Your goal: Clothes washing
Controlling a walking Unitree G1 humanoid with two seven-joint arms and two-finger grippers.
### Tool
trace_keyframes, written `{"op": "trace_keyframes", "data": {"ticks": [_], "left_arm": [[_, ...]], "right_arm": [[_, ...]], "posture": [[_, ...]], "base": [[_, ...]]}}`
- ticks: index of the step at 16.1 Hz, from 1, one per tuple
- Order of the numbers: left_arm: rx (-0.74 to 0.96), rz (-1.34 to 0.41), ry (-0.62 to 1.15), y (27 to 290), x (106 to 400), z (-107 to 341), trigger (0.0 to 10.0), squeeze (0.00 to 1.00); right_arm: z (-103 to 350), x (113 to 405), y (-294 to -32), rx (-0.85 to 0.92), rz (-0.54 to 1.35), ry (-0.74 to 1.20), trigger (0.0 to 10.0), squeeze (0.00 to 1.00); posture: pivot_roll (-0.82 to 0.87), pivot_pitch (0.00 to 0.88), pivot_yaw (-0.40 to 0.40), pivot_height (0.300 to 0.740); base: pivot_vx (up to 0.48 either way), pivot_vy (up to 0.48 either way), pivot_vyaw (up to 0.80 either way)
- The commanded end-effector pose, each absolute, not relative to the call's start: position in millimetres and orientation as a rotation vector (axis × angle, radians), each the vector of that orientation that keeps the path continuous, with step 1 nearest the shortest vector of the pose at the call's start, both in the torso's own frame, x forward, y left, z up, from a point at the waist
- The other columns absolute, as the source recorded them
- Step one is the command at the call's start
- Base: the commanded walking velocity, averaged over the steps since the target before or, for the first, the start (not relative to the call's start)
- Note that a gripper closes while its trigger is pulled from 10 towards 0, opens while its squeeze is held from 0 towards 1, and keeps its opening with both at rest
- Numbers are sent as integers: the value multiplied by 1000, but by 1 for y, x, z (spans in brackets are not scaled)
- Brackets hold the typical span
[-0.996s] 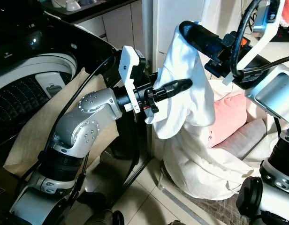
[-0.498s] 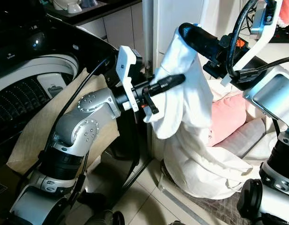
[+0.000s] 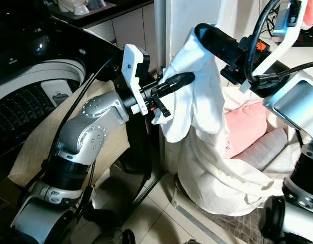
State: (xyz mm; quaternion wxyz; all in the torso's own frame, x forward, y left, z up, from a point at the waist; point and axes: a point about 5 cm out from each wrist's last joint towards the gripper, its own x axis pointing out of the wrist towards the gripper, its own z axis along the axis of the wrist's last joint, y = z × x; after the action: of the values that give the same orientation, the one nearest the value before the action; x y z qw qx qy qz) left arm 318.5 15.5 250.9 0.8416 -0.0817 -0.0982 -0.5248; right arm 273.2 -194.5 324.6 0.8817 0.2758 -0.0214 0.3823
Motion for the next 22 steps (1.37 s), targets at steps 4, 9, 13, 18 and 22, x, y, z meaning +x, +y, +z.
{"op": "trace_keyframes", "data": {"ticks": [4, 9, 13, 18, 22], "left_arm": [[-32, -829, -310, 47, 349, 274, 0, 0], [513, -153, -601, 154, 383, 368, 0, 0], [917, 391, -698, 236, 363, 430, 0, 0], [1081, 549, -354, 292, 380, 372, 0, 0], [897, 283, 201, 304, 394, 276, 10000, 0]], "right_arm": [[330, 269, -195, 528, 802, -85, 10000, 1000], [327, 260, -183, 402, 848, -74, 10000, 0], [324, 259, -174, 373, 873, -61, 10000, 0], [293, 254, -139, 279, 959, 64, 10000, 0], [269, 251, -124, 194, 975, 172, 10000, 0]], "posture": [[-145, 2, 90, 740], [-146, 0, 91, 740], [-146, 0, 88, 740], [-150, 2, 79, 740], [-154, 0, 77, 740]], "base": [[0, 0, 0], [0, 0, 0], [0, 0, 0], [0, 0, 0], [0, 0, 0]]}}
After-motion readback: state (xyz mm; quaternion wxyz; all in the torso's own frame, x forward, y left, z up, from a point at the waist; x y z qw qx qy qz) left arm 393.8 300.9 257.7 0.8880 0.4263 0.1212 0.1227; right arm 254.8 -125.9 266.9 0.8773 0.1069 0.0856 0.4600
